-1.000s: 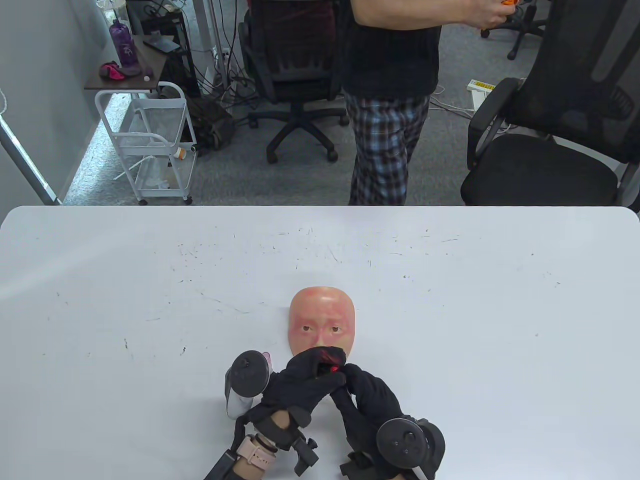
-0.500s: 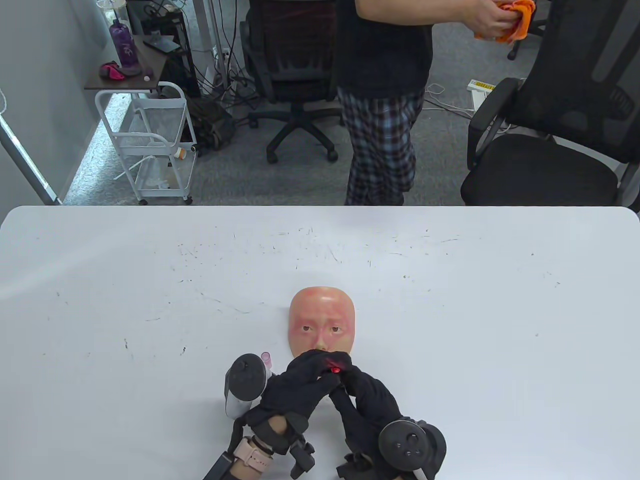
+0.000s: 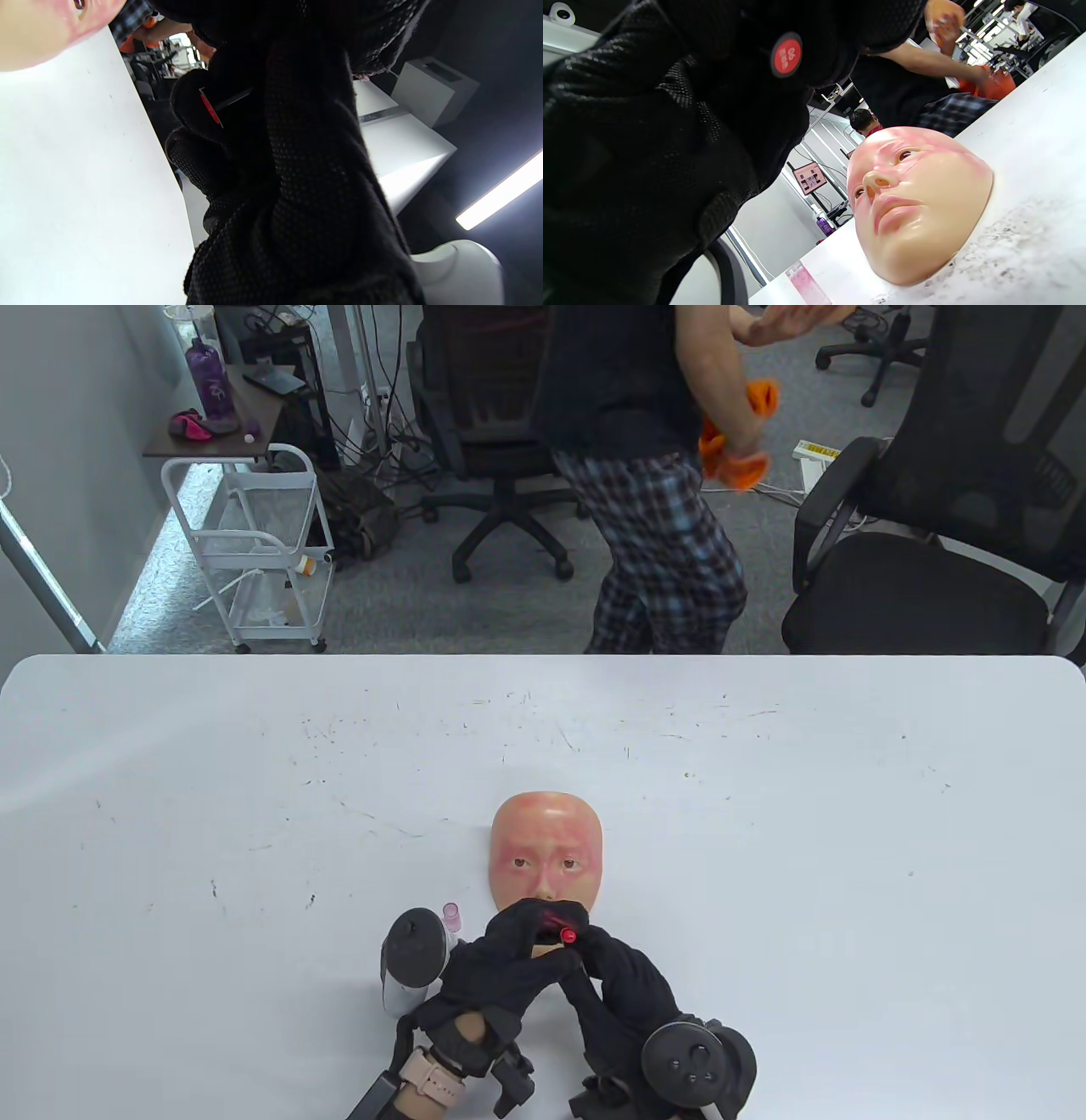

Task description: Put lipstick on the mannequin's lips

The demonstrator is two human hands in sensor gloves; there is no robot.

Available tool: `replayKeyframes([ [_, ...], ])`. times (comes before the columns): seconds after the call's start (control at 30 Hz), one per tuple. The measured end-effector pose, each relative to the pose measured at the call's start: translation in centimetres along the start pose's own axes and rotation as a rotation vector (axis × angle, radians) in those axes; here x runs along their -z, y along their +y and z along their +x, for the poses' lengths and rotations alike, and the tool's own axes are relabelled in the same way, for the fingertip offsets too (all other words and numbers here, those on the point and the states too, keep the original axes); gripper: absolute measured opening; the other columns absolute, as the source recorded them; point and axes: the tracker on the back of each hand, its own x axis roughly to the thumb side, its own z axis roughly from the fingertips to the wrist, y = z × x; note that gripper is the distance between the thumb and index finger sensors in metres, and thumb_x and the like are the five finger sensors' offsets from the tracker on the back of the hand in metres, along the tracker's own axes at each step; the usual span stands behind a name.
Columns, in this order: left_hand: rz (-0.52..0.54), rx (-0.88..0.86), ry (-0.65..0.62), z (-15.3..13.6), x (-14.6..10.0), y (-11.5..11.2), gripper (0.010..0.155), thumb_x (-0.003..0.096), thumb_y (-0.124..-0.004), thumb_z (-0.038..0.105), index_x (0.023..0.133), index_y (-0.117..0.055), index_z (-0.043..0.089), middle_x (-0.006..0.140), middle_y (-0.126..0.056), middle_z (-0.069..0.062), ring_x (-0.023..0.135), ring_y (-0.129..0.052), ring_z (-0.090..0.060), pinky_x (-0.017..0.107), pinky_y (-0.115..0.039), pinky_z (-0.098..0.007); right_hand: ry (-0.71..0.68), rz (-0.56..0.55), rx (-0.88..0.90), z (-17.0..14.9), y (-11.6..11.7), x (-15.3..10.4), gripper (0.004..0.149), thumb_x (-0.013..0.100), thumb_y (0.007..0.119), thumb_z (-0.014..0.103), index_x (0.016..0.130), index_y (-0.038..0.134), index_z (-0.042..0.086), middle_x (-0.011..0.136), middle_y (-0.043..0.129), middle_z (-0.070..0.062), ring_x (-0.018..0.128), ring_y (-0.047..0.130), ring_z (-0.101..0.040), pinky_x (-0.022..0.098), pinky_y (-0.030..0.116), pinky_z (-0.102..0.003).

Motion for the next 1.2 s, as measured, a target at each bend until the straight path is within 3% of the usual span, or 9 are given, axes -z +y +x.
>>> replayKeyframes([
  [0.23, -0.047, -0.003, -0.007, 0.05, 0.25, -0.05, 0.051, 0.0541, -0.07, 0.038, 0.104, -0.071, 0.03, 0.1, -0.069, -0.003, 0.097, -0.06, -0.03, 0.074, -0.055, -0.049, 0.021, 0.017, 0.015, -0.42, 0.1, 0.1, 0.055, 0.042, 0.082, 0.04, 0.088, 0.074, 0.012, 0.076, 0.091, -0.009, 0.06, 0.094, -0.026, 0.05, 0.076, -0.046],
  [0.4, -0.044, -0.073, 0.012, -0.48, 0.09, -0.16, 0.056, 0.0539, -0.076, 0.047, 0.106, -0.064, 0.031, 0.1, -0.066, -0.002, 0.097, -0.059, -0.03, 0.074, -0.053, -0.049, 0.028, 0.023, 0.066, -0.42, 0.1, 0.18, 0.055, 0.042, 0.082, 0.04, 0.089, 0.074, 0.012, 0.076, 0.091, -0.009, 0.06, 0.094, -0.026, 0.05, 0.076, -0.046],
  [0.47, -0.021, -0.067, 0.029, -0.49, 0.04, -0.28, 0.053, 0.0533, -0.078, 0.046, 0.102, -0.065, 0.031, 0.099, -0.067, -0.002, 0.096, -0.06, -0.03, 0.073, -0.054, -0.049, 0.026, 0.02, 0.042, -0.4, 0.11, 0.14, 0.055, 0.042, 0.082, 0.04, 0.088, 0.075, 0.013, 0.076, 0.091, -0.009, 0.06, 0.094, -0.026, 0.049, 0.077, -0.046],
  [0.7, -0.063, -0.017, 0.0, -0.2, 0.23, -0.03, 0.051, 0.055, -0.067, 0.037, 0.105, -0.068, 0.03, 0.101, -0.065, -0.004, 0.098, -0.056, -0.03, 0.075, -0.052, -0.049, 0.032, 0.032, 0.049, -0.34, 0.16, 0.17, 0.055, 0.041, 0.082, 0.04, 0.089, 0.074, 0.012, 0.077, 0.091, -0.009, 0.06, 0.094, -0.026, 0.05, 0.076, -0.046],
  [0.73, -0.07, -0.027, 0.003, -0.27, 0.24, 0.01, 0.052, 0.0521, -0.069, 0.038, 0.103, -0.074, 0.032, 0.1, -0.069, -0.005, 0.097, -0.059, -0.033, 0.073, -0.054, -0.052, 0.031, 0.035, 0.052, -0.34, 0.16, 0.19, 0.055, 0.041, 0.082, 0.04, 0.089, 0.074, 0.012, 0.077, 0.091, -0.009, 0.06, 0.094, -0.026, 0.05, 0.076, -0.046],
  [0.83, -0.063, -0.068, 0.001, -0.56, 0.07, 0.05, 0.051, 0.0565, -0.07, 0.042, 0.106, -0.067, 0.029, 0.101, -0.064, -0.004, 0.098, -0.055, -0.031, 0.075, -0.05, -0.05, 0.029, 0.037, 0.074, -0.21, 0.2, 0.23, 0.055, 0.042, 0.081, 0.039, 0.089, 0.074, 0.012, 0.077, 0.091, -0.009, 0.06, 0.094, -0.026, 0.05, 0.076, -0.046],
  [0.9, -0.038, -0.063, 0.013, -0.5, -0.01, -0.23, 0.058, 0.0531, -0.077, 0.048, 0.106, -0.062, 0.03, 0.1, -0.065, -0.004, 0.097, -0.057, -0.032, 0.074, -0.051, -0.051, 0.027, 0.035, 0.057, -0.25, 0.21, 0.2, 0.055, 0.042, 0.081, 0.039, 0.089, 0.074, 0.012, 0.077, 0.091, -0.009, 0.061, 0.094, -0.026, 0.05, 0.076, -0.047],
  [1.0, -0.007, -0.001, 0.018, -0.25, 0.06, -0.07, 0.05, 0.0534, -0.076, 0.044, 0.1, -0.068, 0.029, 0.098, -0.068, -0.003, 0.095, -0.06, -0.031, 0.073, -0.055, -0.05, 0.026, 0.038, 0.041, -0.25, 0.28, 0.18, 0.055, 0.042, 0.081, 0.039, 0.089, 0.074, 0.012, 0.077, 0.091, -0.009, 0.06, 0.094, -0.026, 0.05, 0.076, -0.047],
  [1.2, -0.077, -0.043, -0.01, -0.18, 0.19, 0.32, 0.05, 0.0523, -0.072, 0.037, 0.102, -0.075, 0.03, 0.101, -0.068, -0.006, 0.098, -0.057, -0.034, 0.074, -0.052, -0.052, 0.018, 0.056, 0.067, -0.33, 0.28, 0.27, 0.055, 0.041, 0.082, 0.038, 0.089, 0.073, 0.012, 0.078, 0.09, -0.009, 0.062, 0.093, -0.027, 0.051, 0.075, -0.047],
])
